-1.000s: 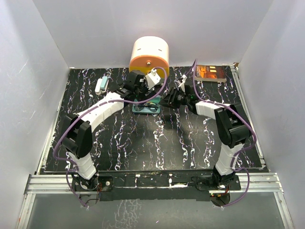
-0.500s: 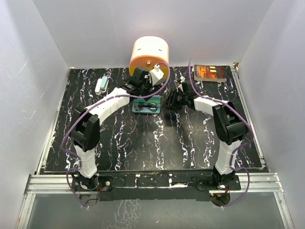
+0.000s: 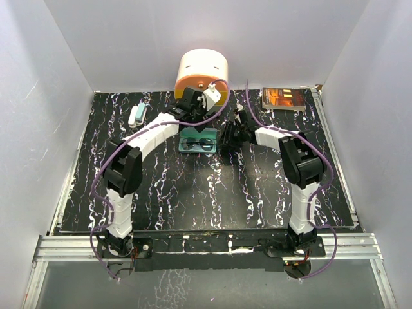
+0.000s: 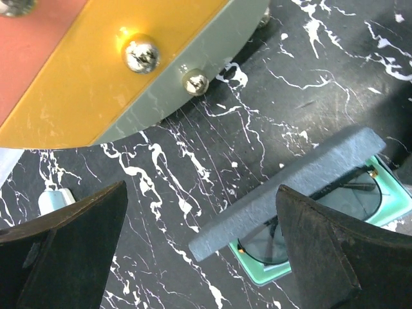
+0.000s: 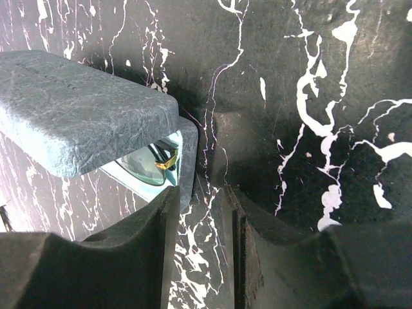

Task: Organize the sunglasses
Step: Close the sunglasses case at the center of the board.

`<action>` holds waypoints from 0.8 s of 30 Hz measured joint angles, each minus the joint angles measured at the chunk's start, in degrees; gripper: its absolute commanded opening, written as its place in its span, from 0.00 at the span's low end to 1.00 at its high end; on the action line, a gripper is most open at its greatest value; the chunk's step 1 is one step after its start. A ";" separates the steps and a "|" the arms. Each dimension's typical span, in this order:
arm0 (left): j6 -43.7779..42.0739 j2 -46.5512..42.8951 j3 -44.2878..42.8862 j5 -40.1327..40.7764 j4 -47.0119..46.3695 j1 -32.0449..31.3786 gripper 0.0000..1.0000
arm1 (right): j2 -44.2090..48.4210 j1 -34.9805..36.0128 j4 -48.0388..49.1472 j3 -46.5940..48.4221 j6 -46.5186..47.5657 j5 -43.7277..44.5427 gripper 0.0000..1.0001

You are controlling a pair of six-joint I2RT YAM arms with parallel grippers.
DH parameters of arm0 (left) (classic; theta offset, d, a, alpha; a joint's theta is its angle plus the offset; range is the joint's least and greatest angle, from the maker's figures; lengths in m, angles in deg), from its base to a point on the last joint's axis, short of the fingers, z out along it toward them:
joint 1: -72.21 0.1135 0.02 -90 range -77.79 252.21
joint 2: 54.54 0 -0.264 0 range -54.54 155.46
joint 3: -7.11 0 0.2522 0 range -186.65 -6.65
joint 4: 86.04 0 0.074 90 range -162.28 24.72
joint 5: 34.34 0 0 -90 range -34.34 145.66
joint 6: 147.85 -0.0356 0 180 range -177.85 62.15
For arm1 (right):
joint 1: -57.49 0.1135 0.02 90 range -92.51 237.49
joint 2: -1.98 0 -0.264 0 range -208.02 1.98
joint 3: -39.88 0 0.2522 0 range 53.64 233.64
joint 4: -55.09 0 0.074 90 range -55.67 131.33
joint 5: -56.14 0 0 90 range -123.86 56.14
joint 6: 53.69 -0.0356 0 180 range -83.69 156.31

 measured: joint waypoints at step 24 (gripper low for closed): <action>2.95 4.68 -3.89 -2.64 2.86 1.38 0.97 | -2.01 1.81 -1.57 2.71 1.81 1.01 0.30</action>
